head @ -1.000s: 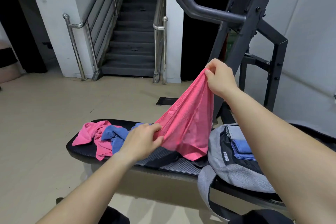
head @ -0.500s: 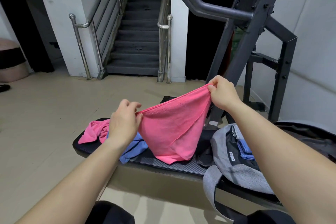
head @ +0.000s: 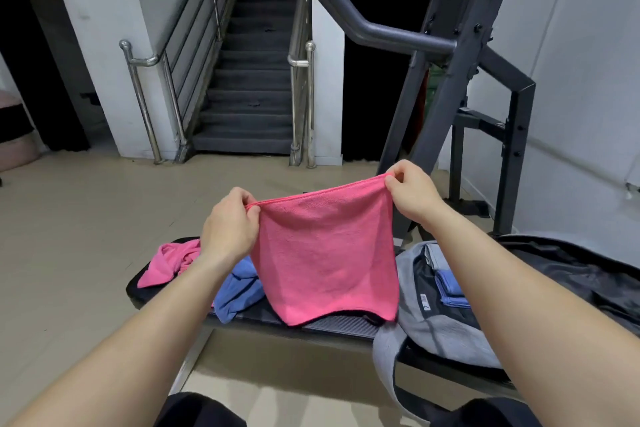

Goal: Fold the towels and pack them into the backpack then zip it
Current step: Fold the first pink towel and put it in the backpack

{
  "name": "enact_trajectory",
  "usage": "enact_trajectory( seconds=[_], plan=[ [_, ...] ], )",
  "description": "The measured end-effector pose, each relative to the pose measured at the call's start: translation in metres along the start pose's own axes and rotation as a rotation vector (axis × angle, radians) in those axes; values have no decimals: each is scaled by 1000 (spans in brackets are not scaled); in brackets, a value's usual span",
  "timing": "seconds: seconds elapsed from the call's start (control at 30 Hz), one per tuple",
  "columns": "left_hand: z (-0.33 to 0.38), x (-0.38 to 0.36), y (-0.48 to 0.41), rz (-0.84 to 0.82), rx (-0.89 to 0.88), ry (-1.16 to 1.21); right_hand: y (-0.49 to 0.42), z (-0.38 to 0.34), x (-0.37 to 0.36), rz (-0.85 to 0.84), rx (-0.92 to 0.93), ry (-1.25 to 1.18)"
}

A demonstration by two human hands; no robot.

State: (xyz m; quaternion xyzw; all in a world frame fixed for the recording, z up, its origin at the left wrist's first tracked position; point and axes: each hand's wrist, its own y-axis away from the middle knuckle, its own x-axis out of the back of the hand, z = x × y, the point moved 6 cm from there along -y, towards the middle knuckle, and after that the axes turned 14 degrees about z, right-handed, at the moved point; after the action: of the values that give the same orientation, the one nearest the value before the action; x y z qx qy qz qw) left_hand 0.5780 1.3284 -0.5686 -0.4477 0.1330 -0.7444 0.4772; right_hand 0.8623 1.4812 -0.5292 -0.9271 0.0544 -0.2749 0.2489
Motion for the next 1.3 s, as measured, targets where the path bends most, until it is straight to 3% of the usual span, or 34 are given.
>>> enact_trajectory(
  seconds=[0.1, 0.33, 0.5, 0.67, 0.93, 1.1, 1.3],
  plan=[
    [15, 19, -23, 87, 25, 90, -3, -7, 9, 20, -122, -201],
    [38, 50, -43, 118, -21, 100, 15, -11, 18, 24, -120, -66],
    [24, 63, -35, 100, -37, 131, 29, -14, 16, -215, -193, -221],
    [9, 66, -30, 77, -82, 146, 28, -6, 23, -219, -155, -217],
    [-20, -2, -25, -3, -25, -27, 14, 45, -23, -95, -37, 165],
    [-44, -52, -26, -59, 27, -151, 7, 76, -64, -133, -267, 27],
    [-63, -87, -34, -107, 130, -11, -1, 95, -92, -136, -430, -207]
  ],
)
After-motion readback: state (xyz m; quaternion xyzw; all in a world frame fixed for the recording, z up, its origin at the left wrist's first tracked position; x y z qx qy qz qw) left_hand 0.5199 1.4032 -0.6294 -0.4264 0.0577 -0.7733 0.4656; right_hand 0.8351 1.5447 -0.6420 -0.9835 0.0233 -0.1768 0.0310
